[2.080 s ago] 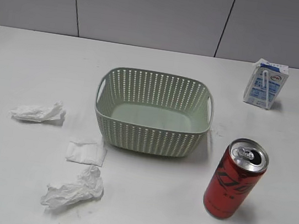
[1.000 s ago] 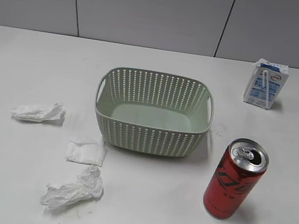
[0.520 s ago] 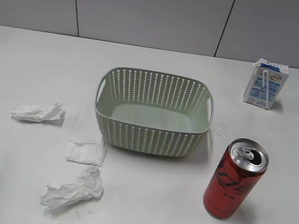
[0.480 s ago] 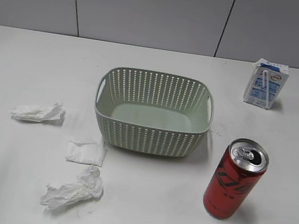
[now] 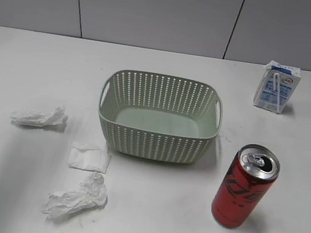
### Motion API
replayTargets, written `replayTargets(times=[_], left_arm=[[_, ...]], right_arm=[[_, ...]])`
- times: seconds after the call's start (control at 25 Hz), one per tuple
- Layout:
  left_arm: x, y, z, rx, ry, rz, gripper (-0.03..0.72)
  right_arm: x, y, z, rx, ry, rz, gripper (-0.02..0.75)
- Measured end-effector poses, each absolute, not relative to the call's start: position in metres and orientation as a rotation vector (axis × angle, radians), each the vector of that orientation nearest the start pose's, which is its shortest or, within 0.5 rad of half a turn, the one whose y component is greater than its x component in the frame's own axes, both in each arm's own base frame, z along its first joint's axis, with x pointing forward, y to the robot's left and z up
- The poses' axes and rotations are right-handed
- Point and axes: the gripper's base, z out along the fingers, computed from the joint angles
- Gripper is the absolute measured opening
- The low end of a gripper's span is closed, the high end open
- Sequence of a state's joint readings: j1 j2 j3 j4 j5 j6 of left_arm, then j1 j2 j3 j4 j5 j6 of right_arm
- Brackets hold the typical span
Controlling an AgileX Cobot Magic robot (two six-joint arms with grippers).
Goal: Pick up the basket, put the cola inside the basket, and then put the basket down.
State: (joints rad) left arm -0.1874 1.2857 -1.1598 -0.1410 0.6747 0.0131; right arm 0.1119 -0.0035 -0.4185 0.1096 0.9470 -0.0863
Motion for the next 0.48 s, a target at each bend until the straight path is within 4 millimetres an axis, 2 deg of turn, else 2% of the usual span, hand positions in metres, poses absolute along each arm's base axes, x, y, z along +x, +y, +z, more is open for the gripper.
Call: replayTargets(times=[0.2, 0.36, 0.48], left_arm=[[0.314, -0.109, 0.323, 0.29, 2.475, -0.322, 0.575], [0.338, -0.144, 0.29, 0.36, 2.648, -0.355, 0.575], [0.353, -0.168, 0.275, 0.394, 2.728, -0.361, 0.575]], right_arm=[[0.007, 0.009, 0.264, -0.192, 1.998, 0.146, 0.538], [0.007, 0.009, 0.264, -0.192, 1.998, 0.146, 0.538], [0.007, 0.009, 0.264, -0.192, 1.998, 0.146, 0.538]])
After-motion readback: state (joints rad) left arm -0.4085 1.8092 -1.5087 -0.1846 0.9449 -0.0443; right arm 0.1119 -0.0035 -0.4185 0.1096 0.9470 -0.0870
